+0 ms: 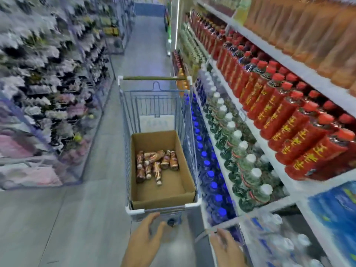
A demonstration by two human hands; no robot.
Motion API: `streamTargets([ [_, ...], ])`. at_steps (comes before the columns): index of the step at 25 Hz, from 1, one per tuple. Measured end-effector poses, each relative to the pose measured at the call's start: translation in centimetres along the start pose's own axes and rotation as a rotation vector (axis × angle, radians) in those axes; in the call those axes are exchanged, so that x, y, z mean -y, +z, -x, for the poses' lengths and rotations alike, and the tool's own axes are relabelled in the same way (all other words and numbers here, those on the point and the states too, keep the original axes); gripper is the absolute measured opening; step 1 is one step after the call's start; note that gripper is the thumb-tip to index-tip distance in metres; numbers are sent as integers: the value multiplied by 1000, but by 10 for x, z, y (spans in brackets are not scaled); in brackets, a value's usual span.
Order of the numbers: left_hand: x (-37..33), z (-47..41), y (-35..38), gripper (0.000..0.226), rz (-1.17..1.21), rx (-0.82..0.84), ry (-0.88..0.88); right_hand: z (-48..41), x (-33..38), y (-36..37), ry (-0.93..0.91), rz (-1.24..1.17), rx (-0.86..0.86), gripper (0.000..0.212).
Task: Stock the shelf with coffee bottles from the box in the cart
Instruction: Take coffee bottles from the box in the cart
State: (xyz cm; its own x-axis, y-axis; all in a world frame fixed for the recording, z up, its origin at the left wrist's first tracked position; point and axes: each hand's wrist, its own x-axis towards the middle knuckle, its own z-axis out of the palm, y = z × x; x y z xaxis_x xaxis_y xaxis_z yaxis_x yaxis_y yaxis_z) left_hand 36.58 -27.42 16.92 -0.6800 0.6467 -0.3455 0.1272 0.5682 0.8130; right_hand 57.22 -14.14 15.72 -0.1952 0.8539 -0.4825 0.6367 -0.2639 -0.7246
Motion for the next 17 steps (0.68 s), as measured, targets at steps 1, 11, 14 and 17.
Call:
streamTargets([
  [1,4,-11,-7,26,-5,-14,1,-1,13,7,27,-35,-23,30],
  [11,-26,-199,-11,23,363,-18,-391,-106,97,81,71,-72,74,19],
  [14,-49,-293,6,25,683,6,-567,-157,109,93,47,-13,136,20],
  [17,-50,-379,27,46,915,42,-752,-199,110,105,73,25,168,17],
])
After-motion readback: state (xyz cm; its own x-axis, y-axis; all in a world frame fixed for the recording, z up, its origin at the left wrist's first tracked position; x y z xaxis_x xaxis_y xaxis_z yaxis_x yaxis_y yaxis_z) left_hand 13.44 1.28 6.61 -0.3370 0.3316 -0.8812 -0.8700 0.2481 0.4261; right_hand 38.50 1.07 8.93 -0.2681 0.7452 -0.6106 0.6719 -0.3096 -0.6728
